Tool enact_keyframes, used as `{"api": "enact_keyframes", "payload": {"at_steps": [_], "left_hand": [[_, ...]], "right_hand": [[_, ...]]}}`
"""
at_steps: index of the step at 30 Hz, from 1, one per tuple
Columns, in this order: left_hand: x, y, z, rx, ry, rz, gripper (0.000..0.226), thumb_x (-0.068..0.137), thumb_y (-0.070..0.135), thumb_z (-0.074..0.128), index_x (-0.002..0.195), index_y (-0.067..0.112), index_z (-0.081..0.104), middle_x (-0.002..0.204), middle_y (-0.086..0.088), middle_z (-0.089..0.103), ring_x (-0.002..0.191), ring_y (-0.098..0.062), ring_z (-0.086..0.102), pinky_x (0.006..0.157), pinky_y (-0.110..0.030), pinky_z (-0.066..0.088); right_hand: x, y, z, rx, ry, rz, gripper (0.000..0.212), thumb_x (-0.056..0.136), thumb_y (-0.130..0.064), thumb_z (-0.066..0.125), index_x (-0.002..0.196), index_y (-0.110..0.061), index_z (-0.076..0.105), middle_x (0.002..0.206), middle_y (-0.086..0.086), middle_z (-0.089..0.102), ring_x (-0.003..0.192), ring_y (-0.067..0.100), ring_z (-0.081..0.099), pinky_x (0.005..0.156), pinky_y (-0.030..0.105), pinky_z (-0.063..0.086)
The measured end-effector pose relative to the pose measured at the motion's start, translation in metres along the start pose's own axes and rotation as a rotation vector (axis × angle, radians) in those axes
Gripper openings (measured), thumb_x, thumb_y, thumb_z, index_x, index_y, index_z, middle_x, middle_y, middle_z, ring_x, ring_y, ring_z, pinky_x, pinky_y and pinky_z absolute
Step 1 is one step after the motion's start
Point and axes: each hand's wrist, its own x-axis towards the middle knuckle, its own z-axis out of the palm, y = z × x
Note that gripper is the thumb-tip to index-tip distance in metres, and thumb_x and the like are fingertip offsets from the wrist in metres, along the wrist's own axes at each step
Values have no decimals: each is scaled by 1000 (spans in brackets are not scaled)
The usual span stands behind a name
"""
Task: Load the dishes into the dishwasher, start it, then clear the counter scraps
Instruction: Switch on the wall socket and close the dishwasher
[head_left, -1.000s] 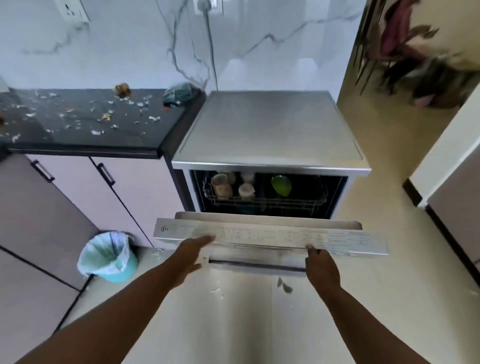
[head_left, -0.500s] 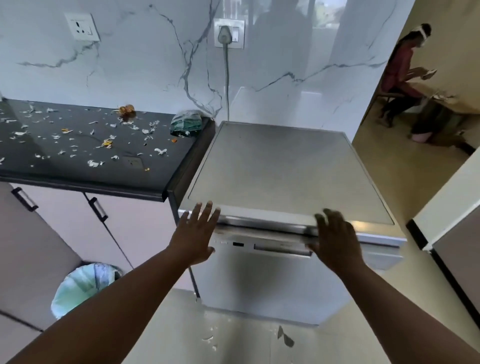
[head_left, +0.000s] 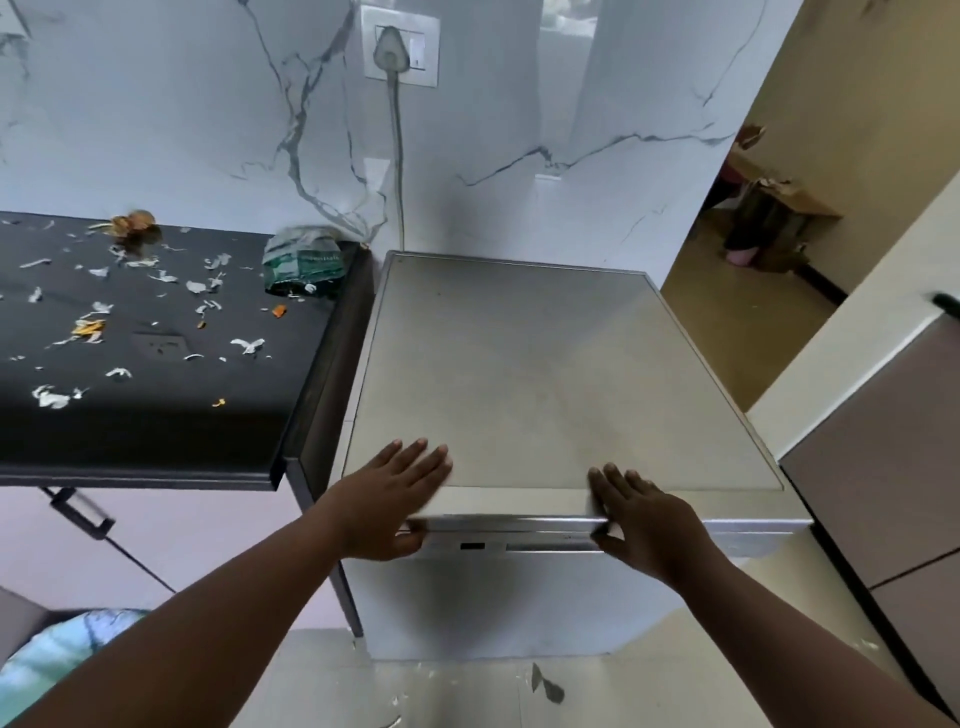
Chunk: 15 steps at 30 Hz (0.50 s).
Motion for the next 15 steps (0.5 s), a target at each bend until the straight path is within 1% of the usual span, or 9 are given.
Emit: {"api": "enact_keyframes", "payload": {"at_steps": [2,4,5,6,7,8,10,12,15], "left_hand": [[1,-2,-1,-29,42,11,85,85,61,31,149,22,-9,160,-3,-3,146,-26,-9,120,-45,5],[1,-3,-4,-119,54,-11,84,85,75,20,147,29,-15,157,7,-16,143,-17,-21,120,-38,-5],[3,-2,-6,-168,55,-39,89,81,82,15,147,31,-15,157,8,-16,143,-14,-22,120,-37,-6],[5,-1,-7,-211,48,-79,95,76,86,10,149,30,-13,157,8,-16,143,-13,-21,120,-36,-6],[8,-1,-7,-256,43,-134,100,72,88,6,151,28,-11,158,7,-16,144,-13,-21,120,-35,-8],[12,-1,-7,-308,42,-206,104,70,88,2,152,25,-9,158,4,-17,144,-14,-20,119,-34,-9],[21,-6,-9,-382,34,-363,113,63,89,-7,153,21,-8,159,1,-19,145,-16,-19,117,-36,-11],[28,-14,-13,-381,33,-441,117,57,89,-14,153,21,-8,159,0,-20,144,-18,-22,117,-42,-14],[33,-31,-17,-357,59,-476,110,62,85,-12,153,22,-9,157,2,-23,139,-16,-31,114,-44,-19]], "right_hand": [[2,-2,-8,-4,-31,3,86,38,-49,92,114,-14,70,108,9,72,82,29,73,49,35,58],[8,-7,-29,1,-74,19,73,54,-66,79,111,-22,67,102,3,73,82,26,72,55,32,56],[14,-11,-38,9,-83,65,66,65,-78,62,107,-26,62,96,-1,72,82,24,71,61,29,51],[22,-14,-41,18,-38,87,69,71,-86,39,103,-29,59,90,-3,71,82,22,69,64,28,47],[32,-18,-44,41,10,107,79,71,-90,18,99,-30,60,85,-3,72,81,21,69,65,28,45],[41,-23,-46,85,66,135,87,71,-90,4,98,-30,61,83,-3,72,81,20,69,65,28,46],[66,-36,-40,194,101,151,81,80,-81,8,101,-28,66,88,-4,73,83,23,70,67,29,51],[93,-55,-35,242,54,112,77,91,-71,14,103,-19,71,102,3,73,93,28,70,75,36,56],[134,-85,-23,227,20,64,83,91,-70,12,118,-16,67,126,7,64,119,30,59,94,46,48]]}}
